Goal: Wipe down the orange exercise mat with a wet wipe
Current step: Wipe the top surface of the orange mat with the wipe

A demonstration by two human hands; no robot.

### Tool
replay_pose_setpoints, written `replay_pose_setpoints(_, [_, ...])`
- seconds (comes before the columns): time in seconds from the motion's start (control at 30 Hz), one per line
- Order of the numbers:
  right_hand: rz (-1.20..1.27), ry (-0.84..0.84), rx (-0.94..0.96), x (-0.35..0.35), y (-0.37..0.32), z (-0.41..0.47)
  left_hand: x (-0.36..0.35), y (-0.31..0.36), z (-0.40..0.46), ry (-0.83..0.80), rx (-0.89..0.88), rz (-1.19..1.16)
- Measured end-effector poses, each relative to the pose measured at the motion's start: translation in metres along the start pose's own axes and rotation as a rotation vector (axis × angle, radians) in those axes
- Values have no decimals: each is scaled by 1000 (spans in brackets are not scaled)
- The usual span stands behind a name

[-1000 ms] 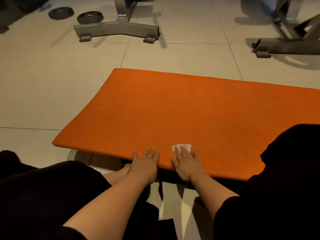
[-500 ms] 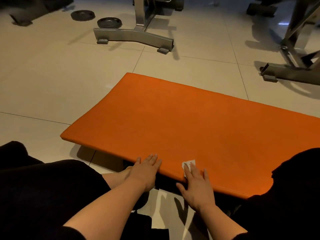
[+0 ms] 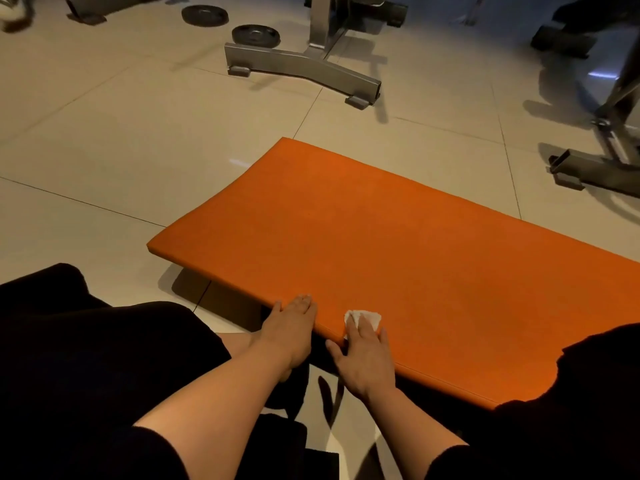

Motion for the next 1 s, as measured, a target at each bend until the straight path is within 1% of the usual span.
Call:
replay_pose_setpoints(0.13, [76, -81, 229, -6, -62, 27, 0, -22, -4, 109, 86, -57])
replay_pose_setpoints(0.2, [66, -111, 286, -7, -73, 36, 1, -35, -6, 106, 122, -42])
replay_pose_setpoints(0.27, [33, -98, 324, -5, -63, 36, 5, -39, -4, 70, 98, 26])
replay_pose_setpoints(0.33, [31, -24, 285, -2, -37, 30, 11, -39, 0, 52, 83, 97])
replay_pose_setpoints(0.4, [49, 39, 190, -3, -15, 22, 16, -37, 5, 59, 80, 145])
replay_pose_setpoints(0.47, [97, 13, 135, -7, -18, 24, 16, -34, 7, 82, 94, 157])
replay_pose_setpoints(0.5, [112, -18, 149, -7, -29, 29, 16, -34, 7, 93, 104, 155])
replay_pose_setpoints(0.57, [108, -53, 241, -6, -59, 41, 15, -36, 8, 126, 126, 138])
replay_pose_setpoints(0.63, [108, -81, 310, -4, -73, 49, 17, -38, 8, 185, 145, 111])
replay_pose_setpoints(0.73, [124, -55, 292, -5, -46, 44, 23, -37, 9, 279, 147, 94])
replay_pose_setpoints(0.8, [109, -35, 176, -6, -10, 38, 23, -35, 12, 308, 154, 86])
replay_pose_setpoints(0.87, [92, -71, 55, -6, 13, 43, 19, -34, 20, 282, 138, 80])
replay_pose_setpoints(0.9, [100, -84, 33, -5, 13, 49, 16, -33, 25, 260, 129, 67])
replay_pose_setpoints(0.93, [121, -93, 35, -4, 5, 58, 14, -34, 30, 233, 122, 47])
replay_pose_setpoints(1.0, [177, -103, 111, -1, -23, 75, 14, -34, 41, 175, 114, -3])
Point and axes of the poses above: each hand's wrist, its own z-axis towards the middle knuckle, its own x-axis out of the back of the hand, y = z × x, the point moved 7 cm from there along z, towards the middle knuckle, and after that the axes turned 5 degrees about -x, right-handed, at the moved point
